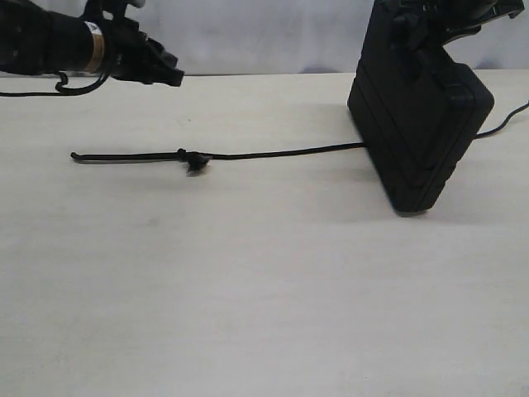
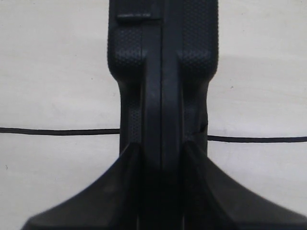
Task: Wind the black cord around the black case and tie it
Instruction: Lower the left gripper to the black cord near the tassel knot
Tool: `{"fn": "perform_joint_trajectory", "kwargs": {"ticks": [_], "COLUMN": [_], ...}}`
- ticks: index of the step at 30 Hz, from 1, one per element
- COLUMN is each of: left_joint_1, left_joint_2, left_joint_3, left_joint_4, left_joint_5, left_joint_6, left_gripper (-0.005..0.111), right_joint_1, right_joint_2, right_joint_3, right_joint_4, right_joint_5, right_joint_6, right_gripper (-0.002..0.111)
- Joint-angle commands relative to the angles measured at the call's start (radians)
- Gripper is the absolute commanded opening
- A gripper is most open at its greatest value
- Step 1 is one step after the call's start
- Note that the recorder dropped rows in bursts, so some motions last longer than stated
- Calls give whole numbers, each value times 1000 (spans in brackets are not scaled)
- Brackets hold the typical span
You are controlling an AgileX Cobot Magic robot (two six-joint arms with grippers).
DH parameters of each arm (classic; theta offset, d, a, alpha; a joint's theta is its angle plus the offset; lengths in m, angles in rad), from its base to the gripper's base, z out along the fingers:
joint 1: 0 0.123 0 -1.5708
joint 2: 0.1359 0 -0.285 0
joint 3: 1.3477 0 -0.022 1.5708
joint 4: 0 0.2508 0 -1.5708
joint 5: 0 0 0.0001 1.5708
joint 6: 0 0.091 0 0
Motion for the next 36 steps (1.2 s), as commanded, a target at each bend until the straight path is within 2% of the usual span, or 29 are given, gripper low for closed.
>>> {"fn": "perform_joint_trajectory", "kwargs": {"ticks": [1,3,4,5,7,9,10,11,12,13,14,16,17,18,20,23,26,30,31,36], "left_joint_1": [-3,-30,-35,-35,-17,25,44,66,87,104,118,127,125,115,87,30,-10,-45,-46,-46], "left_joint_2": [-2,10,20,34,61,94,106,121,136,147,160,169,169,169,169,173,214,267,274,336], "left_joint_3": [57,66,60,43,-4,-89,-123,-164,-198,-223,-249,-258,-254,-246,-234,-186,-175,-175,-175,-175], "left_joint_4": [-4,-23,-81,-157,-352,-782,-979,-1240,-1508,-1715,-1993,-2286,-2373,-2407,-2370,-2219,-2196,-2213,-2213,-2191], "left_joint_5": [401,685,767,825,843,812,800,808,836,885,965,1062,1105,1117,1071,856,794,568,545,606], "left_joint_6": [93,197,254,343,541,894,1113,1356,1610,1818,2114,2458,2638,2760,2837,2859,2935,2936,2931,2931], "left_gripper": [39,39,39,39,39,39,39,39,39,39,39,39,39,40,43,56,58,58,58,58], "right_joint_1": [1,1,1,1,1,1,1,1,1,1,1,1,1,1,1,1,1,1,1,1], "right_joint_2": [15,15,15,15,15,15,15,15,15,15,15,15,15,15,15,15,15,15,15,17], "right_joint_3": [3,3,3,3,3,3,3,3,3,3,3,3,3,3,3,3,3,3,3,3], "right_joint_4": [-9,-9,-9,-9,-9,-4,-1,-1,-1,-1,-1,-1,-1,-1,0,3,3,3,3,3], "right_joint_5": [71,71,71,71,71,71,73,76,77,79,79,79,79,79,82,91,106,114,114,112], "right_joint_6": [-10,-10,-10,-10,-10,-10,-10,-10,-10,-10,-10,-10,-10,-10,-10,-10,-10,-10,-10,-10], "right_gripper": [4,4,4,4,4,4,4,4,4,4,4,4,4,4,4,4,4,4,4,4]}}
